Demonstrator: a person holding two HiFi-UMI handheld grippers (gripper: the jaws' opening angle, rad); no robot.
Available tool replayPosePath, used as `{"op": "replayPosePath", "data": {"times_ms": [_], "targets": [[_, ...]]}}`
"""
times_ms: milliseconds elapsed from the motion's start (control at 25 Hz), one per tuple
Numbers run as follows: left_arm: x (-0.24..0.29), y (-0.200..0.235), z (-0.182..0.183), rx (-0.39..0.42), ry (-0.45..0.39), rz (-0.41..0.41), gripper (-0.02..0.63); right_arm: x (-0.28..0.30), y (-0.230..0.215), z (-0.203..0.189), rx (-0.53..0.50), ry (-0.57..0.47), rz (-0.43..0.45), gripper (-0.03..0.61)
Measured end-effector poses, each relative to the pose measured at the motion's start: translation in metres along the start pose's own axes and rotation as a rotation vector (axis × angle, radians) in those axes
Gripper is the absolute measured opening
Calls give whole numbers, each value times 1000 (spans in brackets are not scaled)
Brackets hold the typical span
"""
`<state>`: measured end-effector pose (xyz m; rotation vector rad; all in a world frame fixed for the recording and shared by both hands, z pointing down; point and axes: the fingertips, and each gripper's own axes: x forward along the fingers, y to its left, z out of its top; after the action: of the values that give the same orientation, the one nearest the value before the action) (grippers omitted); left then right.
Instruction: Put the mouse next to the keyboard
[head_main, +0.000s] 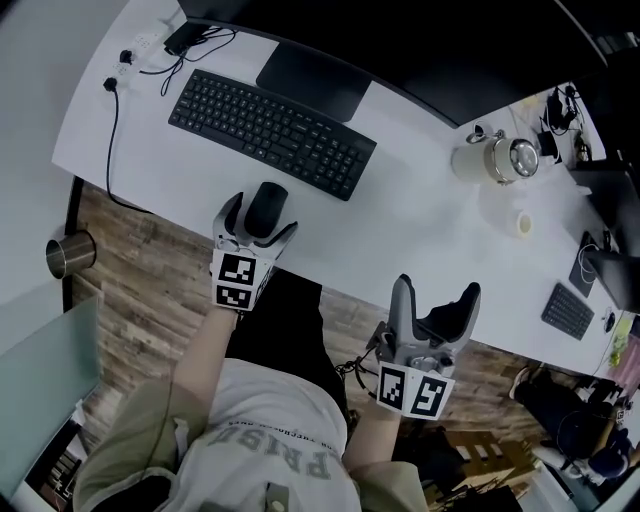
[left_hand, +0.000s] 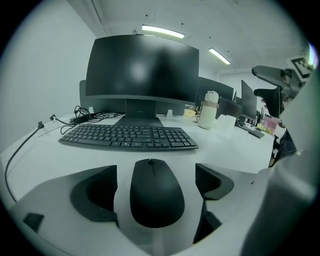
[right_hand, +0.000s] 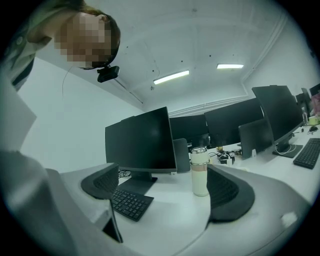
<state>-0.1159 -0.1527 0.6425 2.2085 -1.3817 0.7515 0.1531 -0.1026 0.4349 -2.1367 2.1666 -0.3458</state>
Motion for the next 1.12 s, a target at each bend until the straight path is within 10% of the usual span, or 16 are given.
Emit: {"op": "replayPosePath", "data": {"times_ms": [200,1120], "targets": [[-1,1,-2,35,19,15,310,-4,1,-1,-4,4,-13,544],[-8,-31,25,48,-19,-65,301,-24,-5,29,-11,-75,-100,544]]}}
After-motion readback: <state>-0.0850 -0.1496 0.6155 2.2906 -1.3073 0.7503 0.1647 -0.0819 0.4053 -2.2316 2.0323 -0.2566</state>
